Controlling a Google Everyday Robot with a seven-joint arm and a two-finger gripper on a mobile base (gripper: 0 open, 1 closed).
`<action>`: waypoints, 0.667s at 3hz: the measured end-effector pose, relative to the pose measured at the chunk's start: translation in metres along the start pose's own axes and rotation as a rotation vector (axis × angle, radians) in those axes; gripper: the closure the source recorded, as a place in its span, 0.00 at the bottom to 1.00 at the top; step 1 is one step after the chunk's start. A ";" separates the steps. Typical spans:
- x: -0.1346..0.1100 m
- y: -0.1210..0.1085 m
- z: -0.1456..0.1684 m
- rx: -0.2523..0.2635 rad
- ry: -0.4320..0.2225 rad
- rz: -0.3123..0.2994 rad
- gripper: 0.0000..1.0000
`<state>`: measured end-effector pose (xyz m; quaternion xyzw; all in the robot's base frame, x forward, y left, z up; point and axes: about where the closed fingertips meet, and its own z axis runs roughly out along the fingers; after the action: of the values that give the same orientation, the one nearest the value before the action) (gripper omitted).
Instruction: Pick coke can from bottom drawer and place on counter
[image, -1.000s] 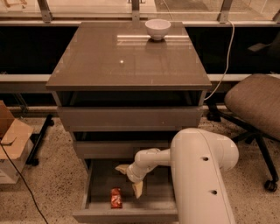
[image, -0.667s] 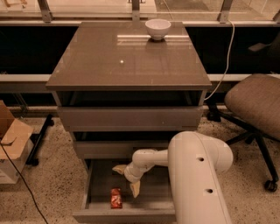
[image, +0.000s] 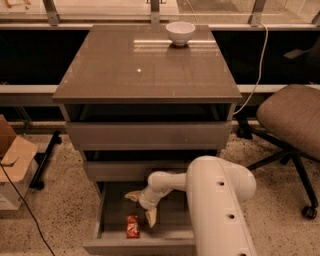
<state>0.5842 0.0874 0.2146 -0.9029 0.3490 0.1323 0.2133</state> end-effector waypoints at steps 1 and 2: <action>-0.001 0.008 0.010 -0.023 -0.020 0.013 0.00; -0.002 0.015 0.019 -0.044 -0.035 0.022 0.00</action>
Offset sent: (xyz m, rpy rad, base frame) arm -0.0179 -0.0002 -0.0298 -0.0179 0.0859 0.0113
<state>0.5708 0.0882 0.1942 -0.9011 0.3520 0.1581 0.1980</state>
